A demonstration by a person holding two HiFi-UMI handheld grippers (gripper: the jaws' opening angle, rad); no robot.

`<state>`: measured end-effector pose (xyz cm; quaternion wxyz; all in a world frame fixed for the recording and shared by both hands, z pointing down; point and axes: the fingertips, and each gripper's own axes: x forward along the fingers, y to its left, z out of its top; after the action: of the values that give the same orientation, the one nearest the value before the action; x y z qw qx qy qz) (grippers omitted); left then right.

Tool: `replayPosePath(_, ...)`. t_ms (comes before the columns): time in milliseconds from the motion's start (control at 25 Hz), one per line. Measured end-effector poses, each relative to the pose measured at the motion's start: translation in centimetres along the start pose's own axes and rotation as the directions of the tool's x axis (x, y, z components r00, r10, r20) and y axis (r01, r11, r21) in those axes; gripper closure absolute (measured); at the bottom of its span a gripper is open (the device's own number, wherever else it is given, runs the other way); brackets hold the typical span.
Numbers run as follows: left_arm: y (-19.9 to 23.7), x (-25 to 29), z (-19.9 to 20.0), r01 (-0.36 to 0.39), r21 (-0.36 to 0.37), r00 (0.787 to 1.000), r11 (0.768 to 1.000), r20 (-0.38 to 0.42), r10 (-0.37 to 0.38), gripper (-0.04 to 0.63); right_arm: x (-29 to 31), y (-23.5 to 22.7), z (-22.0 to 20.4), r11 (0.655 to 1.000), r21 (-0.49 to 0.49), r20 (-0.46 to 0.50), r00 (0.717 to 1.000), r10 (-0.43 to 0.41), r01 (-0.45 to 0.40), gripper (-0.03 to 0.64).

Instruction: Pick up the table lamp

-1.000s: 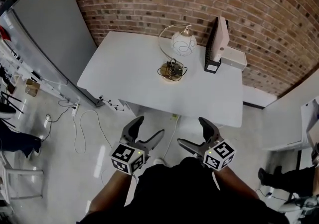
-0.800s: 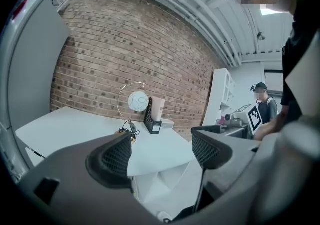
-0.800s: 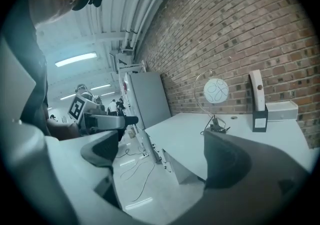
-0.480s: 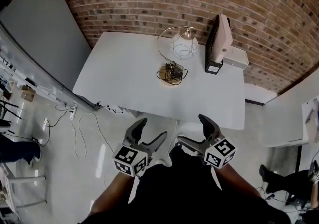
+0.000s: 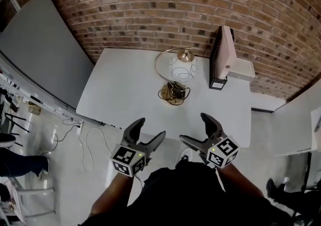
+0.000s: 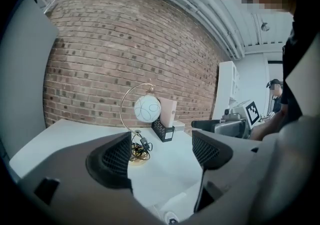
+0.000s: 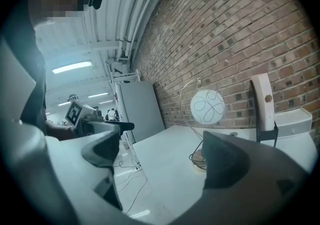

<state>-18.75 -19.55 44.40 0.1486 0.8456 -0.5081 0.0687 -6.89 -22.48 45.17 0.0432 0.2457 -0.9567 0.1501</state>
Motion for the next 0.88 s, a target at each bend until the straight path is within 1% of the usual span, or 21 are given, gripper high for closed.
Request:
replayPosePath(160,0.7,3.6,2.3,0.011,0.040,1.000,0.999,0.006,-0.011,0.218,0.7,-3.4,0.9,1.000,-0.003,0.001,1.000,-0.022,0.022,0.091)
replayPosePath(320,1.1,6.5,3.5,0.015,0.034,1.000,0.999,0.023,-0.016,0.218,0.9,-6.6,1.1,0.999,0.005,-0.001,0.999,-0.037,0.037,0.097)
replayPosePath(440,2.0,8.2,4.3,-0.002,0.033,0.999,0.999,0.036,0.001,0.218,1.1,-8.6,1.0,0.999,0.014,-0.008,0.999,-0.041,0.041,0.105)
replayPosePath(600,3.0,9.9,5.0,-0.023,0.030,0.999,0.999,0.043,0.022,0.218,1.8,-10.8,0.7,0.999,0.027,-0.017,0.999,-0.042,0.042,0.107)
replayPosePath(760,4.0,10.8,5.0,-0.015,0.038,1.000,0.999,0.022,0.014,0.218,2.6,-12.1,0.9,0.997,0.041,-0.016,0.998,-0.065,0.065,0.111)
replayPosePath(880,6.1,11.4,5.4,-0.010,0.043,1.000,0.999,0.026,0.008,0.218,3.5,-13.0,1.0,0.995,0.039,-0.017,0.996,-0.091,0.092,0.114)
